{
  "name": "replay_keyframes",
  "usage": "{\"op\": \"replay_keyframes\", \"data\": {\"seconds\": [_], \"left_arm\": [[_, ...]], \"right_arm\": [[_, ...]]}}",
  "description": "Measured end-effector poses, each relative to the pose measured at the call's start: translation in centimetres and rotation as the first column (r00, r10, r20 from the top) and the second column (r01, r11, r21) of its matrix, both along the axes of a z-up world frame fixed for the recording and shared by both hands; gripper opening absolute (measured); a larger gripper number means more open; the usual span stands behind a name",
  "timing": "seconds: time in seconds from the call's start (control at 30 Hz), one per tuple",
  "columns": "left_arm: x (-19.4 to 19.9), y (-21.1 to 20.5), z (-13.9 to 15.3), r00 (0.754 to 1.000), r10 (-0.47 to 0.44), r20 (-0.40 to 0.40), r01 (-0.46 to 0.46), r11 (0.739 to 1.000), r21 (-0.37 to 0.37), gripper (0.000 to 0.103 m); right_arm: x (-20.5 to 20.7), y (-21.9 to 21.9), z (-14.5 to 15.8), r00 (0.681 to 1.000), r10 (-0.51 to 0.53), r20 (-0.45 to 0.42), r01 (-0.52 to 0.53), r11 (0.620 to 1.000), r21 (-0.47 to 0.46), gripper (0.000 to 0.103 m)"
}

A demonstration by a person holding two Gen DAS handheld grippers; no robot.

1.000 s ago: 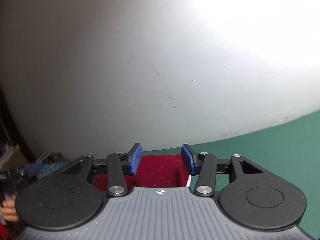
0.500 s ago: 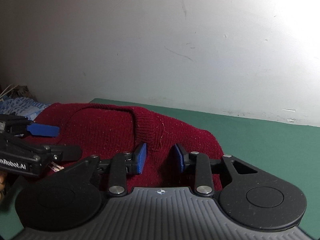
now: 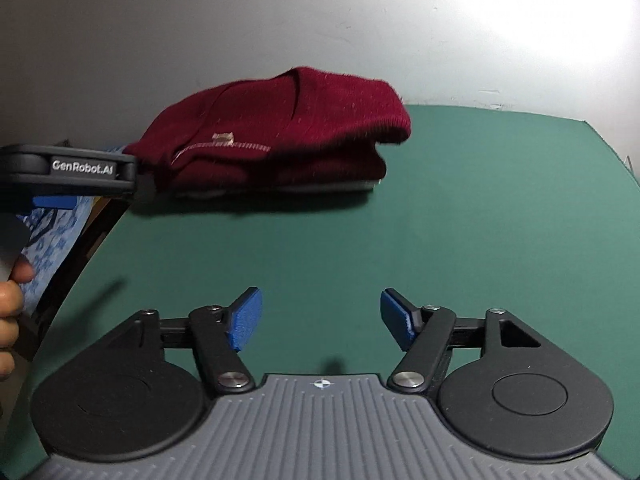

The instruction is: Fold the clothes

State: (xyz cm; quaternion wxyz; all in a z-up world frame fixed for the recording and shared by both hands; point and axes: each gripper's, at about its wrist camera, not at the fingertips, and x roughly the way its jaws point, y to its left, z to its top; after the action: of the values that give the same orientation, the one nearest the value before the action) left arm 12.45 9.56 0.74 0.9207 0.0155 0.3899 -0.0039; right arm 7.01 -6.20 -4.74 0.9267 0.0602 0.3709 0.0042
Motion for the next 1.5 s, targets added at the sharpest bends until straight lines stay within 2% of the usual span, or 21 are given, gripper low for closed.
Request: {"op": "replay_keyframes", "data": {"seconds": [0.07, 0.17, 0.27, 0.33, 0.47, 0.6, 0.67, 0.73, 0.87, 0.97, 1.0, 1.13, 1.3, 1.5], "left_arm": [[-2.2, -0.4, -0.5, 1.000, -0.006, -0.011, 0.006, 0.999, 0.035, 0.102], [-5.2, -1.1, -2.1, 0.999, -0.037, -0.010, 0.037, 0.996, 0.084, 0.102], [-8.1, -1.4, -3.6, 0.999, -0.049, -0.021, 0.051, 0.994, 0.096, 0.102], [-10.2, -1.7, -4.8, 0.999, -0.047, 0.019, 0.044, 0.992, 0.118, 0.102], [-13.8, -2.7, -6.9, 0.996, -0.054, 0.073, 0.040, 0.982, 0.184, 0.102], [-15.9, -3.4, -7.4, 0.999, -0.032, 0.044, 0.023, 0.982, 0.190, 0.102], [-16.8, -3.7, -7.2, 0.999, -0.001, 0.046, -0.008, 0.979, 0.203, 0.102], [-17.7, -3.7, -7.0, 0.999, 0.026, 0.044, -0.033, 0.983, 0.182, 0.102], [-18.9, -3.3, -6.6, 0.998, 0.057, -0.023, -0.052, 0.983, 0.177, 0.102], [-18.4, -2.5, -5.2, 0.998, 0.066, -0.004, -0.064, 0.980, 0.189, 0.102], [-17.8, -2.1, -4.5, 0.998, 0.066, 0.001, -0.065, 0.983, 0.170, 0.102], [-14.4, -0.6, -0.6, 0.999, 0.037, 0.010, -0.038, 0.996, 0.086, 0.102], [-10.7, 0.1, 4.0, 0.999, -0.016, 0.050, 0.011, 0.996, 0.093, 0.102], [-8.8, 0.2, 6.0, 0.994, -0.103, 0.046, 0.102, 0.994, 0.028, 0.103]], "right_arm": [[-2.3, 0.2, 0.5, 1.000, -0.022, -0.003, 0.022, 0.999, -0.037, 0.074], [-5.4, 0.2, 0.8, 0.997, -0.082, -0.002, 0.082, 0.994, -0.073, 0.081], [-7.4, 0.3, 0.2, 0.992, -0.120, 0.027, 0.122, 0.989, -0.081, 0.083], [-8.6, 0.4, -0.2, 0.990, -0.128, 0.056, 0.133, 0.987, -0.088, 0.086], [-10.1, 0.8, -0.9, 0.991, -0.066, 0.120, 0.078, 0.992, -0.103, 0.090], [-9.6, 0.9, -0.9, 0.994, -0.062, 0.086, 0.071, 0.992, -0.106, 0.090], [-9.4, 1.1, -0.7, 0.997, -0.033, 0.074, 0.042, 0.991, -0.123, 0.090], [-9.5, 1.2, -0.6, 0.997, 0.003, 0.079, 0.008, 0.990, -0.140, 0.090], [-9.7, 1.3, -0.9, 0.998, 0.056, 0.029, -0.051, 0.988, -0.144, 0.089], [-9.7, 1.2, -0.1, 0.995, 0.100, -0.025, -0.102, 0.989, -0.106, 0.087], [-9.6, 1.2, 0.5, 0.995, 0.096, -0.032, -0.099, 0.991, -0.095, 0.085], [-8.7, 1.2, 4.2, 1.000, -0.018, -0.002, 0.018, 0.998, -0.059, 0.085], [-7.6, 1.2, 8.7, 0.986, -0.163, 0.030, 0.163, 0.987, -0.010, 0.085], [-7.5, 1.9, 10.4, 0.971, -0.235, 0.052, 0.237, 0.971, -0.028, 0.086]]}}
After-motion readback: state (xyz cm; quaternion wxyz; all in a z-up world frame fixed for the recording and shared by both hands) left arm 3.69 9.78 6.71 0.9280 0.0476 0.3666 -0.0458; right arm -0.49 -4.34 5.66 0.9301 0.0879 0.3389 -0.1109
